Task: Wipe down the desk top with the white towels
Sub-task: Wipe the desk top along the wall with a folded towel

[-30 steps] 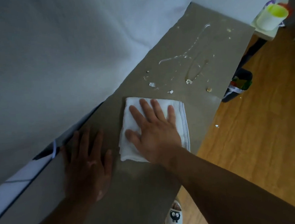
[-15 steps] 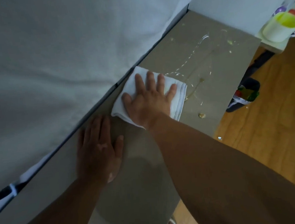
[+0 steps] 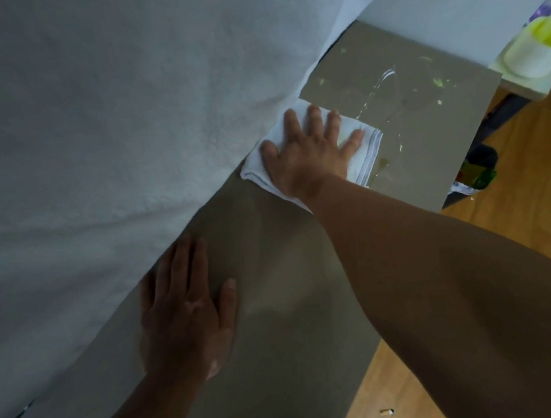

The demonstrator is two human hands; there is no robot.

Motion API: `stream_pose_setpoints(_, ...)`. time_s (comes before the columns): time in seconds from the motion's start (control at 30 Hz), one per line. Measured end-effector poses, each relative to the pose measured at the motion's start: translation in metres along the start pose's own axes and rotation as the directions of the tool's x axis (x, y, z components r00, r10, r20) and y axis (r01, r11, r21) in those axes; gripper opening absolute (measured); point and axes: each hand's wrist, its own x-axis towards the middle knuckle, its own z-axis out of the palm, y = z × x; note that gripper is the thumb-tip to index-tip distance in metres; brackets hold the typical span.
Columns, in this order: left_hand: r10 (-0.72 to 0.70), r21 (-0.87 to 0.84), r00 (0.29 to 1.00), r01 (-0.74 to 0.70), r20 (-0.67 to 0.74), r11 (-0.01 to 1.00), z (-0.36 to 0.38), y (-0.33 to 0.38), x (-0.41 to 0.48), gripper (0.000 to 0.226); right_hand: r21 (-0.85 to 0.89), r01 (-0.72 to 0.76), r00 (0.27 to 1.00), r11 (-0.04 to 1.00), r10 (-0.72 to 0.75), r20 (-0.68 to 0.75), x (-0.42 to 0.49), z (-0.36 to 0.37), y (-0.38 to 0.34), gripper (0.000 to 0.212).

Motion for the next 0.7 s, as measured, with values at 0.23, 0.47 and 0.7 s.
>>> stream_pose_setpoints(0.23, -0.011, -0.007, 1.0, 0.011, -0.019, 1.0, 0.001, 0.002, 0.002, 0.071, -0.039, 0.104, 0.993, 0.994, -0.102, 0.058, -0.022, -0.003, 0.005, 0.075)
stream_pose_setpoints(0.47, 0.013, -0.036, 0.995, -0.016, -0.094, 0.999, 0.007, -0.002, 0.0, 0.061, 0.028, 0.198, 0.975, 0.98, -0.2, 0.095, -0.152, 0.008, 0.008, 0.074)
stream_pose_setpoints(0.7, 0.023, -0.052, 0.995, -0.028, -0.093, 0.998, 0.009, -0.005, 0.0, 0.061, 0.023, 0.234, 0.969, 0.972, -0.235, 0.077, -0.207, 0.009, 0.048, 0.075)
